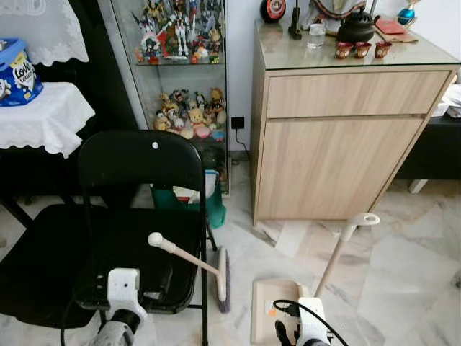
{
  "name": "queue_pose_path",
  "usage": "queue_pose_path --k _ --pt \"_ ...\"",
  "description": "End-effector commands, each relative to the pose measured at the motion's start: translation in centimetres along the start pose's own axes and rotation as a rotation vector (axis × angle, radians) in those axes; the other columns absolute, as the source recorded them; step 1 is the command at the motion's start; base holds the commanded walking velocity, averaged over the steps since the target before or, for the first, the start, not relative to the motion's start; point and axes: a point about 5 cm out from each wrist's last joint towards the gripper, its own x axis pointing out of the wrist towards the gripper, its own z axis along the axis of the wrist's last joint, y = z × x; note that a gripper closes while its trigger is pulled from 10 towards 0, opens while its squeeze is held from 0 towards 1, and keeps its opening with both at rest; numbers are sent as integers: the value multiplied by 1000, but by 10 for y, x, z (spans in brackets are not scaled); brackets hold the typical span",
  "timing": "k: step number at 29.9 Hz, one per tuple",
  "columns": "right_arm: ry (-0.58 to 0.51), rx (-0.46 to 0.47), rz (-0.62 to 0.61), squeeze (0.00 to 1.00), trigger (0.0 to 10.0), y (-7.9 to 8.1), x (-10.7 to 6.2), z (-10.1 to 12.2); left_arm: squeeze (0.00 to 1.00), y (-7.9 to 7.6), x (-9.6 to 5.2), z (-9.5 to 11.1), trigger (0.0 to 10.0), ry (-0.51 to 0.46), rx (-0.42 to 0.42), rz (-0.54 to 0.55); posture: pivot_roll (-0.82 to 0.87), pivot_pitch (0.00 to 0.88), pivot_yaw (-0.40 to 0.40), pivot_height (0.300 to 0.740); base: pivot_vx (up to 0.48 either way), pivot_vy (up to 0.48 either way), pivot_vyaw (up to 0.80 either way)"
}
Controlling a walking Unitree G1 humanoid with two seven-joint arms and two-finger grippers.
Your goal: Sweep floor
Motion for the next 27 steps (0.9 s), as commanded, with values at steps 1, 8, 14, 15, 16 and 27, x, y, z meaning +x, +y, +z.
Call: queue_pose_path --k 1,8,14,15,16,27 --pt "6 -8 4 0 10000 1 0 0 1000 0 1 3 10000 -8 -10 -13 -80 0 30 740 0 0 0" --pt "5 -4 1 0 10000 1 0 1 0 -2 10 10 10000 -12 -19 -18 -85 0 34 740 0 0 0" --pt "5 -1 1 0 10000 1 0 1 0 -3 14 14 10000 -5 -28 -19 -88 0 35 740 0 0 0" --pt "5 0 1 0 10000 1 0 1 0 -3 16 14 10000 -6 -30 -18 -91 0 36 740 0 0 0" --pt "5 0 1 0 10000 1 0 1 0 -3 16 14 10000 -6 -30 -18 -91 0 36 740 0 0 0" --pt "5 11 -4 0 10000 2 0 0 0 -9 37 21 10000 4 -60 -10 -106 0 45 740 0 0 0"
